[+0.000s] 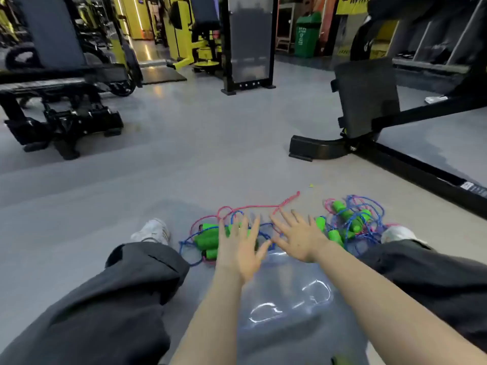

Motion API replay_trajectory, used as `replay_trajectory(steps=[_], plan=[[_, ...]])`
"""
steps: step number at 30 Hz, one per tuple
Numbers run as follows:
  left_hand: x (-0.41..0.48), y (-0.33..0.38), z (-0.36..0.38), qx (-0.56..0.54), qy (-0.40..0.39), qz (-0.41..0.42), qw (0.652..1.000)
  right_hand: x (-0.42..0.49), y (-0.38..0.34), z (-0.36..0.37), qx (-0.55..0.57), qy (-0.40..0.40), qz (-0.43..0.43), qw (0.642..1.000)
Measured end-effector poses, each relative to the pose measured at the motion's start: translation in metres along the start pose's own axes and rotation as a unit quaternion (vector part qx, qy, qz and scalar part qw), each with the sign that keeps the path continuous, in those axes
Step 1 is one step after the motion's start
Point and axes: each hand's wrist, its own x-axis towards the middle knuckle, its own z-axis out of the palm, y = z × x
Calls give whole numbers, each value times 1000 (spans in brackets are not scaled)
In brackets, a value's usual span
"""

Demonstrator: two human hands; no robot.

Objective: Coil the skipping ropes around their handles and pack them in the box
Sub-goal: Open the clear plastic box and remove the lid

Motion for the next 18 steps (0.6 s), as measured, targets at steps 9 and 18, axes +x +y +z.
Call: replay_trajectory(steps=[9,18], plan=[[-39,57,112,-116,-129,-48,984,-8,27,79,-12,-88,70,994],[-19,60,110,-84,-102,-87,987,2,50,102,97,-33,41,994]])
